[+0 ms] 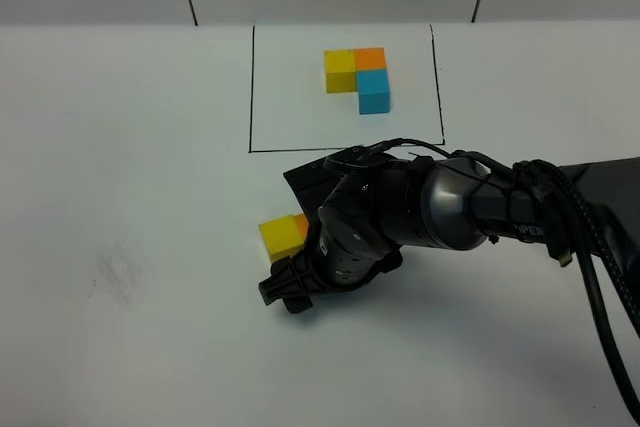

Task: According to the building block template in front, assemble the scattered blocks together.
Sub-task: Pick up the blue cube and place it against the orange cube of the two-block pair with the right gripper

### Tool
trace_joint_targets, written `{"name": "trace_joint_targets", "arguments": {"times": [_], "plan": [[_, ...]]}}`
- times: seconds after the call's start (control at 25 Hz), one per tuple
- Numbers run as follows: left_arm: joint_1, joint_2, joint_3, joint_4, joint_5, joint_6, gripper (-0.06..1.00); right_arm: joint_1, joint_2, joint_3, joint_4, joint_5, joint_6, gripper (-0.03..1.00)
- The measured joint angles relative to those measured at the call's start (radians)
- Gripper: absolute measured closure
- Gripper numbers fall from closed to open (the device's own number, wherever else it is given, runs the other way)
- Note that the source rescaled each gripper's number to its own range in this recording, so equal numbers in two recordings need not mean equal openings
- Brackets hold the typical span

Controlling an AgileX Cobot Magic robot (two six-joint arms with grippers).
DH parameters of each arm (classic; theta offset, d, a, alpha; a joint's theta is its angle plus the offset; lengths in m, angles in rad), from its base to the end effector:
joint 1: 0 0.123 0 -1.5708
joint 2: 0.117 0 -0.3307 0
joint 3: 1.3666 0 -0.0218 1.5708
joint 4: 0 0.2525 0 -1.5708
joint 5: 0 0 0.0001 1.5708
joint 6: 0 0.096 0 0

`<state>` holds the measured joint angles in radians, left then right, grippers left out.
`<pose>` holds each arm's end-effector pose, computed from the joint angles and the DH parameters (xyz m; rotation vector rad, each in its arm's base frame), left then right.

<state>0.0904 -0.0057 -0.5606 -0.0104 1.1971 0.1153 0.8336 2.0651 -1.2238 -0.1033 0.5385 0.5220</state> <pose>-0.0590 -0.0063 0.2808 0.0281 2.1161 0.1101 0.2829 0.3040 0.1447 -0.5619 2.8236 0.1792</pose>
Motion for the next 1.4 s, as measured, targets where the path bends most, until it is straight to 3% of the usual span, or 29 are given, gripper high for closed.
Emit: {"name": "trace_joint_targets", "arguments": {"times": [0.4, 0.68, 0.8, 0.88, 1.0, 1.04, 1.16, 1.4], "plan": [[0.000, 0.000, 0.000, 0.000, 0.000, 0.000, 0.94, 0.000, -0.081, 0.010, -0.012, 0.092, 0.001, 0.18], [0.000, 0.000, 0.000, 0.000, 0.000, 0.000, 0.94, 0.000, -0.223, 0.010, -0.081, 0.166, 0.017, 0.20], [0.000, 0.000, 0.000, 0.000, 0.000, 0.000, 0.94, 0.000, -0.282, 0.010, -0.148, 0.212, 0.023, 0.33], [0.000, 0.000, 0.000, 0.000, 0.000, 0.000, 0.94, 0.000, -0.309, 0.010, -0.186, 0.245, 0.026, 0.49], [0.000, 0.000, 0.000, 0.000, 0.000, 0.000, 0.94, -0.001, -0.329, 0.010, -0.228, 0.284, 0.028, 0.82], [0.000, 0.000, 0.000, 0.000, 0.000, 0.000, 0.94, -0.001, -0.331, 0.010, -0.242, 0.296, 0.028, 0.87], [0.000, 0.000, 0.000, 0.000, 0.000, 0.000, 0.94, -0.010, -0.332, 0.010, -0.262, 0.328, 0.028, 0.95], [0.000, 0.000, 0.000, 0.000, 0.000, 0.000, 0.94, -0.082, -0.383, 0.039, -0.273, 0.366, 0.018, 0.97]]}}
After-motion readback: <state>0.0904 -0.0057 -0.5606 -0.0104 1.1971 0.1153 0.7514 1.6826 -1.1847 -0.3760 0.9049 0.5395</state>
